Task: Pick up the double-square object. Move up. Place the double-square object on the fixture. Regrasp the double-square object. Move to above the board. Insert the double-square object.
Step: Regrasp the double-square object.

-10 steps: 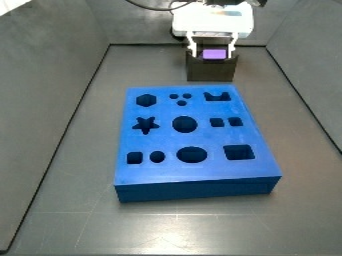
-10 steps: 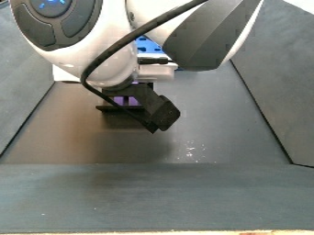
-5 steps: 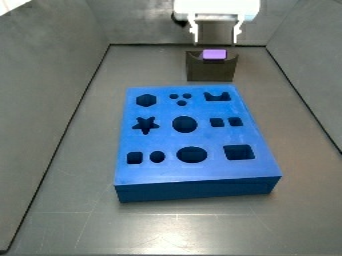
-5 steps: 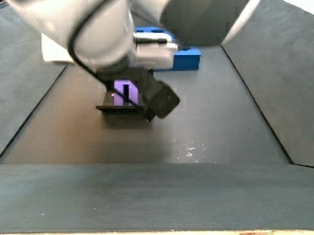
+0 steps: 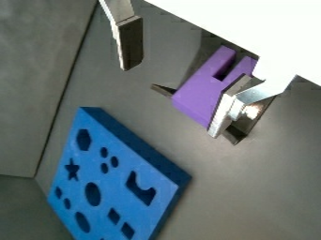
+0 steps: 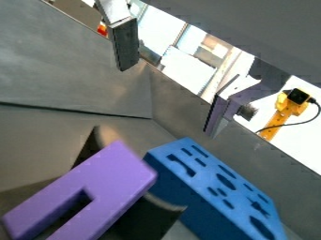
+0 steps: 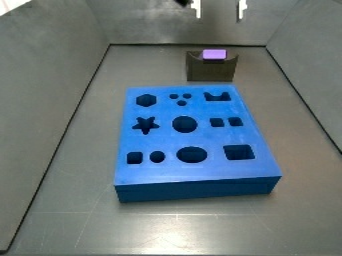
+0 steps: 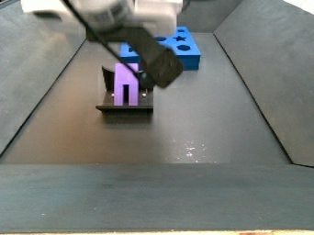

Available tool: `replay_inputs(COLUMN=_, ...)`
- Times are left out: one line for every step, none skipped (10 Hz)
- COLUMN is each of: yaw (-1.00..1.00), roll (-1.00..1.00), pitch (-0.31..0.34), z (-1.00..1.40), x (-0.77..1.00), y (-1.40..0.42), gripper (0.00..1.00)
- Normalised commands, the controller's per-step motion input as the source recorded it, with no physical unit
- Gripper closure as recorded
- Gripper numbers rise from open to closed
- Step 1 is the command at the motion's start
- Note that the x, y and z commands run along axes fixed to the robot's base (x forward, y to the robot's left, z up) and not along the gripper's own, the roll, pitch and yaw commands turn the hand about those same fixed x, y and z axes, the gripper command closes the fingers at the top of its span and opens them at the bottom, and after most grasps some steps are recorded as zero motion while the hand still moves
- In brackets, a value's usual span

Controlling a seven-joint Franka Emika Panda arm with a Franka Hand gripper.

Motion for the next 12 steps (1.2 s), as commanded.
replay_inputs(yaw=0.05, roll=1.00, pitch=0.059, z=0.92, x=-0.11, y=-0.87, gripper=0.00)
replay_inputs(yaw=0.05, roll=1.00, pitch=0.046, z=0.71, x=-0.12, y=-0.74, gripper=0.00)
replay_inputs(yaw=0.05, roll=1.00, pitch=0.040, z=0.52, x=-0.12, y=-0.60, gripper=0.00)
replay_inputs(yaw=0.05, roll=1.00, pitch=0.036, z=0.32, x=-0.10, y=-0.45, gripper=0.00)
replay_inputs(yaw=0.05, roll=1.00, pitch=0.035, z=0.06, x=-0.05, y=-0.23, gripper=0.00)
replay_inputs(yaw=0.05, roll=1.00, pitch=0.035, z=-0.01, x=-0.03, y=-0.06, gripper=0.00)
replay_inputs(yaw=0.05, roll=1.00, pitch=0.036, z=0.01, x=-0.02, y=-0.01, gripper=0.00)
replay_inputs(yaw=0.05, roll=1.00, pitch=0.033, z=0.02, x=-0.03, y=-0.03, gripper=0.00)
replay_inputs(yaw=0.05, roll=1.00, pitch=0.029, z=0.01, x=-0.04, y=-0.03, gripper=0.00)
replay_inputs(yaw=0.05, roll=1.00, pitch=0.025, z=0.01, x=-0.04, y=-0.03, gripper=0.00)
replay_inputs(yaw=0.05, roll=1.00, pitch=0.017, z=0.01, x=-0.04, y=-0.03, gripper=0.00)
replay_inputs(yaw=0.05, roll=1.00, pitch=0.014, z=0.01, x=-0.04, y=-0.03, gripper=0.00)
